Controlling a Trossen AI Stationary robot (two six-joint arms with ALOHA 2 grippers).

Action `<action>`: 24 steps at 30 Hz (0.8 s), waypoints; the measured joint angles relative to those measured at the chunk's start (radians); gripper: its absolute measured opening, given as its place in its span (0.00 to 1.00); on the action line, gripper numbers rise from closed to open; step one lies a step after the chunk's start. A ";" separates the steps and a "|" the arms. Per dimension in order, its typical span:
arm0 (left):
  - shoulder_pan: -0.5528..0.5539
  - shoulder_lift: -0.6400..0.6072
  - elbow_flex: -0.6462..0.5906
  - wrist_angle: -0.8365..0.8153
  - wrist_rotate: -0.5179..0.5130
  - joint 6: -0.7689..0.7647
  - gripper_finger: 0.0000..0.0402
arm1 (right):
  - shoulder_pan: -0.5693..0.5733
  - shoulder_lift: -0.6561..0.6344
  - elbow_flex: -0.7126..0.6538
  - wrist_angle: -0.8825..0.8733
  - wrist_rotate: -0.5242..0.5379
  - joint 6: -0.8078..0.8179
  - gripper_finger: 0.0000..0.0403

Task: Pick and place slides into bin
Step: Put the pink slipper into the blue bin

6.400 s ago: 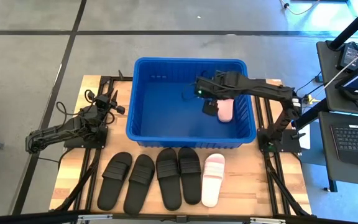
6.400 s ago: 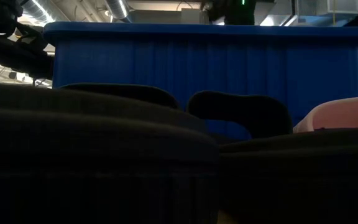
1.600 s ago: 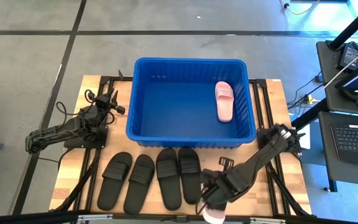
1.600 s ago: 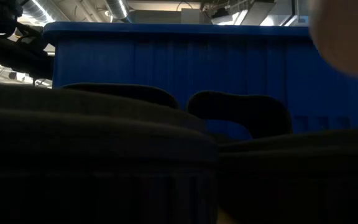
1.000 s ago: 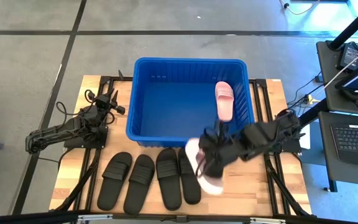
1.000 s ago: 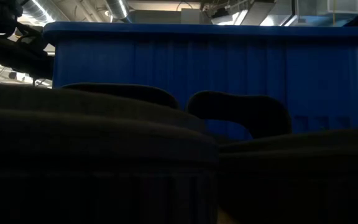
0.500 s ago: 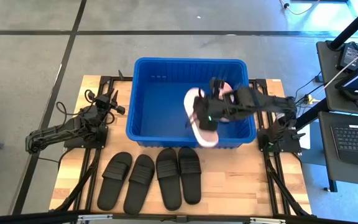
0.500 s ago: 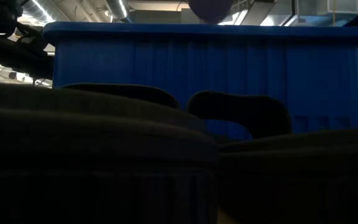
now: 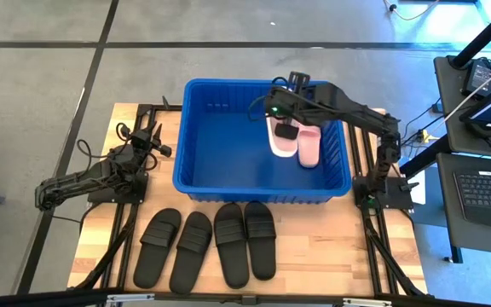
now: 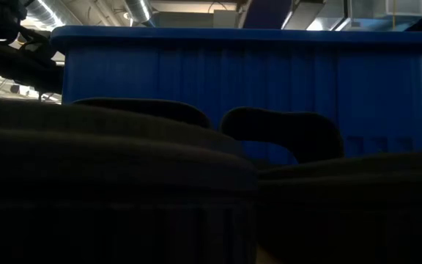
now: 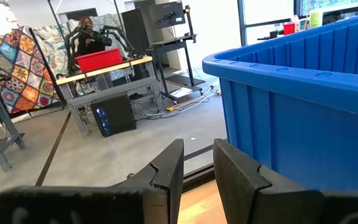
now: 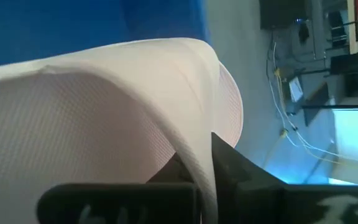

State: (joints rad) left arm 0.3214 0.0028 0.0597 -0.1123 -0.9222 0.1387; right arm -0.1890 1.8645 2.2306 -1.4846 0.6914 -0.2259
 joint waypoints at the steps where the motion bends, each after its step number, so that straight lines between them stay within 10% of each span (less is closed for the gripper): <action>1: 0.000 0.000 0.000 0.000 0.000 0.000 0.21 | -0.011 0.000 -0.032 0.027 0.000 -0.018 0.03; 24: 0.000 0.000 0.000 0.000 -0.011 0.000 0.21 | -0.176 -0.127 -0.813 0.743 -0.045 -0.177 0.03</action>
State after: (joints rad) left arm 0.3213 0.0025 0.0597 -0.1127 -0.9329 0.1387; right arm -0.3653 1.7378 1.4176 -0.7412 0.6464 -0.4032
